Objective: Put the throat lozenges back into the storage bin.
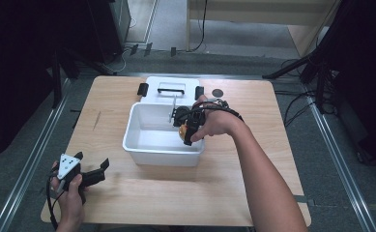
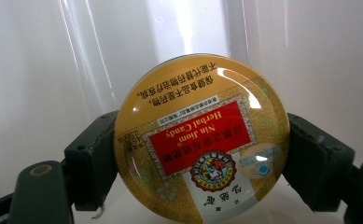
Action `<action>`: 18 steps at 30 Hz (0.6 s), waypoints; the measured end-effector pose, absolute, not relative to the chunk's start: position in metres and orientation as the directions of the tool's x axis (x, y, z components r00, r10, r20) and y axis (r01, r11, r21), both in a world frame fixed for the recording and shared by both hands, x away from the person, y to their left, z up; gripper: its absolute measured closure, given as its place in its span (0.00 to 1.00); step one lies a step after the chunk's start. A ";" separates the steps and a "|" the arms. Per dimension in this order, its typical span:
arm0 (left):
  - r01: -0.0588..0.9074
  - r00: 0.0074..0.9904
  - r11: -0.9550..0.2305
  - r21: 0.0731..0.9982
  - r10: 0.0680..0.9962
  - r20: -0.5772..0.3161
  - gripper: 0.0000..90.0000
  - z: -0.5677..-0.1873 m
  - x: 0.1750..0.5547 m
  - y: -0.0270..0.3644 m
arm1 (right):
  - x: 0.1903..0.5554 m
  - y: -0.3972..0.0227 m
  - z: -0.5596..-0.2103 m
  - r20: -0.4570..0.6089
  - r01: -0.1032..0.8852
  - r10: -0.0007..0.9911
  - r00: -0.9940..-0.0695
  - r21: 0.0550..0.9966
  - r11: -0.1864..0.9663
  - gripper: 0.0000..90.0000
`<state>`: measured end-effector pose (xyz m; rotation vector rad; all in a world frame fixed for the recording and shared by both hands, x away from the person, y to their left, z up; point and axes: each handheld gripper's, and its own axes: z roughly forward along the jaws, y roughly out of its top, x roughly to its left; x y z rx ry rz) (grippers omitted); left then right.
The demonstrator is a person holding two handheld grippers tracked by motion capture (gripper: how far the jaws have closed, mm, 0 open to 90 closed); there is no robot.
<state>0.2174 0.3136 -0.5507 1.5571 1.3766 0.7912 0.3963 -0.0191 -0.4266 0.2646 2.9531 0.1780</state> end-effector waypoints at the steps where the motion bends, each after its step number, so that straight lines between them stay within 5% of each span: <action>1: 0.414 0.181 0.008 0.910 0.979 -0.091 0.00 -0.551 0.217 0.314 | 0.396 -0.019 -0.428 -0.161 0.162 0.182 -0.970 0.130 0.978 0.23; 18: 0.416 0.180 0.008 0.910 0.979 -0.091 0.00 -0.551 0.217 0.314 | 0.394 -0.005 -0.444 -0.184 0.120 0.126 -0.975 0.044 0.992 0.23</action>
